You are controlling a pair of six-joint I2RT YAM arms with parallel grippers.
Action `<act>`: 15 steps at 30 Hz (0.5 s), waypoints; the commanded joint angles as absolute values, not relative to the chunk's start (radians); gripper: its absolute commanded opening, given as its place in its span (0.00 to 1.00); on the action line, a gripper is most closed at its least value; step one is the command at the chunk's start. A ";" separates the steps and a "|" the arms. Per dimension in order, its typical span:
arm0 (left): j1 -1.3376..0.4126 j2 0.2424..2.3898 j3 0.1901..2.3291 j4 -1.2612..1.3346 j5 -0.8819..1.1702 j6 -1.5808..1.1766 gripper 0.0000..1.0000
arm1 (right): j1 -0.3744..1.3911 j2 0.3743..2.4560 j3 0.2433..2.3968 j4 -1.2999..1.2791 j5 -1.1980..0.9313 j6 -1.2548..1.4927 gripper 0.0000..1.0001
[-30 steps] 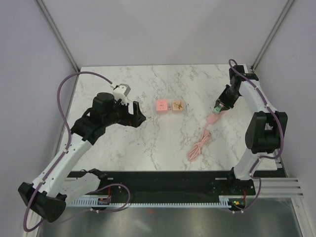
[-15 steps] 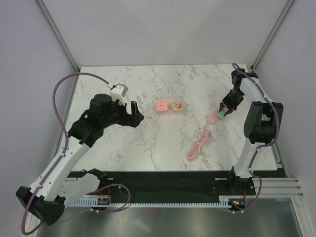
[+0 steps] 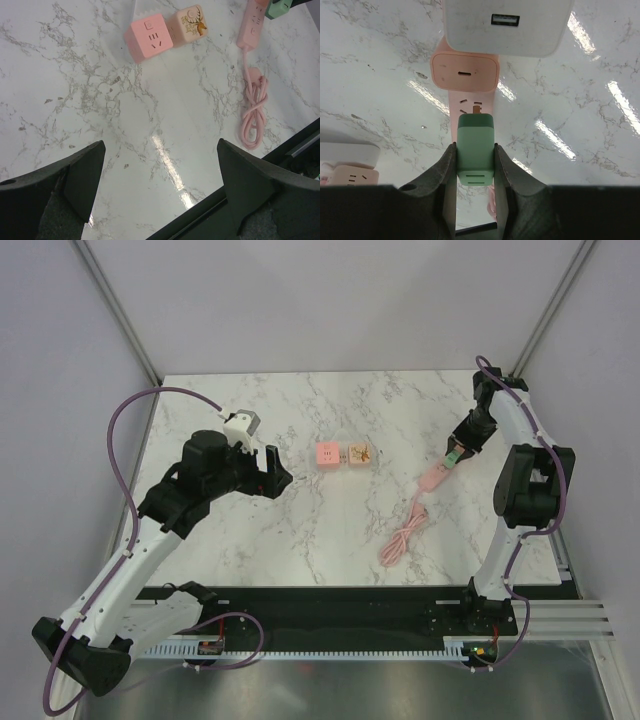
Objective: Insert the plug
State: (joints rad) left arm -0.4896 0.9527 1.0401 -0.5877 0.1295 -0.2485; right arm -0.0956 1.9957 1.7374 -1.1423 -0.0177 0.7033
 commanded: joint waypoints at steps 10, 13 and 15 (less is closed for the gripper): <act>-0.502 0.943 1.039 -0.561 0.092 -0.212 1.00 | -0.100 2.032 1.747 -1.154 -0.031 0.718 0.00; -0.502 0.943 1.040 -0.561 0.091 -0.213 1.00 | -0.100 2.034 1.733 -1.155 -0.028 0.719 0.00; -0.502 0.945 1.040 -0.563 0.087 -0.213 1.00 | -0.100 2.033 1.726 -1.151 -0.032 0.726 0.00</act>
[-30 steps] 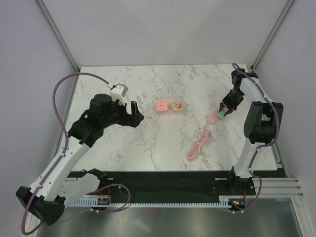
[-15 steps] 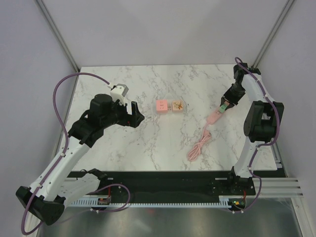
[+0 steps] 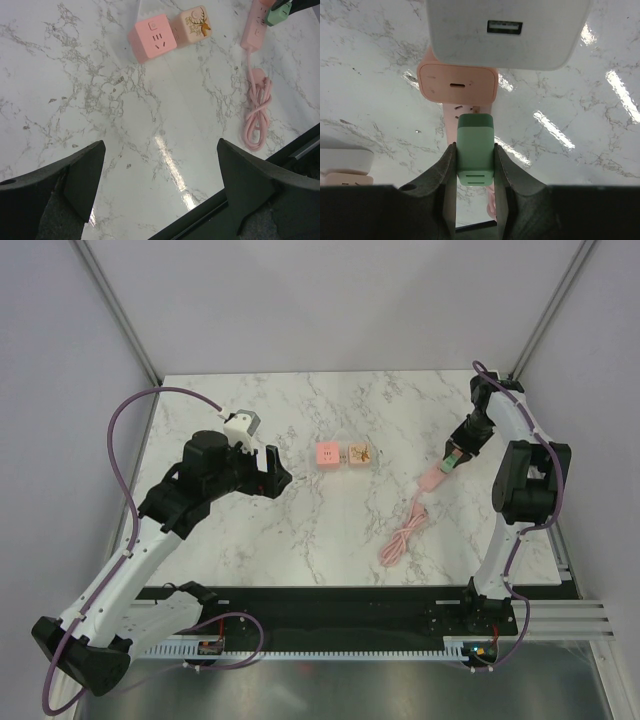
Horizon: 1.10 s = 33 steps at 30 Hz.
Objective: Insert the plug
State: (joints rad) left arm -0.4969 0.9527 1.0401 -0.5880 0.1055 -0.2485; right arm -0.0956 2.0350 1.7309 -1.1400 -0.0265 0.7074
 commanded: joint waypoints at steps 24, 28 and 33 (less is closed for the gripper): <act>-0.506 0.939 1.040 -0.563 0.068 -0.215 1.00 | -0.100 2.049 1.830 -1.218 -0.055 0.709 0.00; -0.508 0.936 1.040 -0.563 0.064 -0.215 1.00 | -0.100 2.048 1.818 -1.221 -0.060 0.706 0.00; -0.506 0.931 1.039 -0.563 0.060 -0.215 1.00 | -0.098 2.051 1.789 -1.216 -0.074 0.698 0.00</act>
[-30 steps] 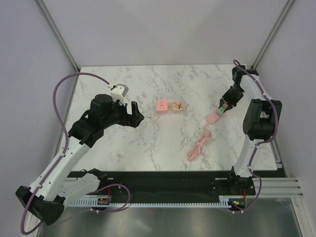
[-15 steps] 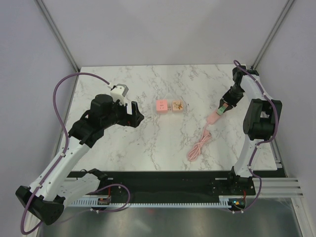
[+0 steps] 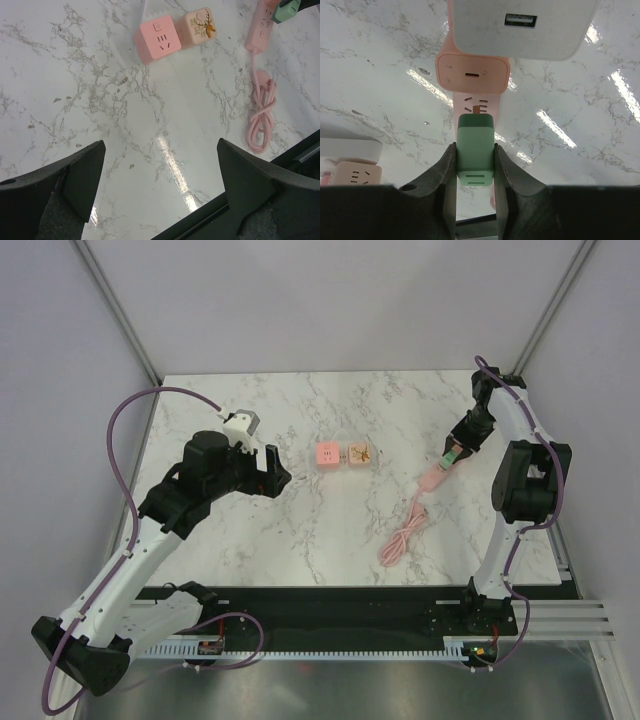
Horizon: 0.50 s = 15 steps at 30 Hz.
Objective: Insert the plug
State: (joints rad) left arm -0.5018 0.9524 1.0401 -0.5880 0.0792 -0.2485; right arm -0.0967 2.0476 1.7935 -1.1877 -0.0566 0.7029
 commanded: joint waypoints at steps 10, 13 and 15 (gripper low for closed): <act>-0.506 0.934 1.039 -0.561 0.054 -0.219 1.00 | -0.100 2.065 1.758 -1.210 -0.077 0.669 0.00; -0.506 0.934 1.039 -0.561 0.055 -0.221 1.00 | -0.101 2.062 1.733 -1.197 -0.077 0.670 0.00; -0.506 0.934 1.039 -0.561 0.055 -0.222 1.00 | -0.101 2.060 1.723 -1.187 -0.081 0.670 0.00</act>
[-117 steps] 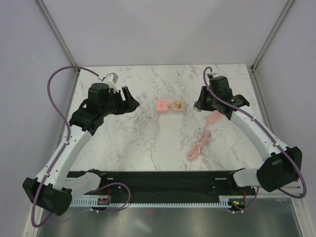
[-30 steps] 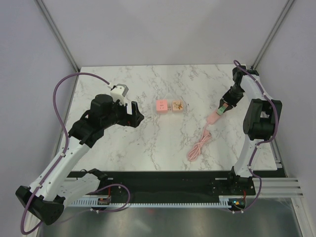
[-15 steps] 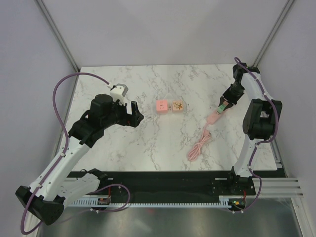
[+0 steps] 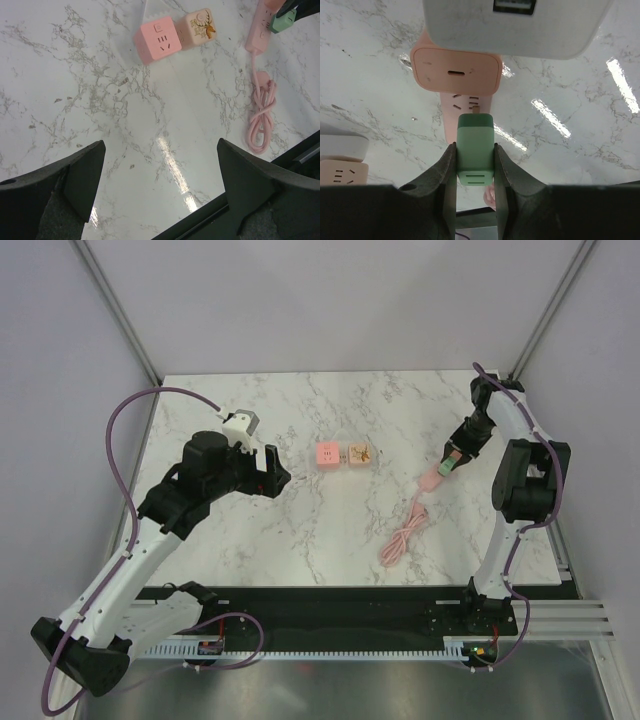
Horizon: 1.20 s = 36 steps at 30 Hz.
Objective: Insert the plug
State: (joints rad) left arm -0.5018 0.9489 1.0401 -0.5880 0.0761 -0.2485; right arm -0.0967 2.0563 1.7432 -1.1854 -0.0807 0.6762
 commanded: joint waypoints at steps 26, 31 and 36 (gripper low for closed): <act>-0.506 0.936 1.040 -0.561 0.051 -0.222 1.00 | -0.158 2.074 1.733 -1.134 -0.190 0.655 0.00; -0.506 0.937 1.040 -0.561 0.055 -0.224 1.00 | -0.158 2.077 1.732 -1.143 -0.169 0.650 0.00; -0.506 0.936 1.039 -0.561 0.051 -0.224 1.00 | -0.158 2.097 1.733 -1.150 -0.175 0.646 0.00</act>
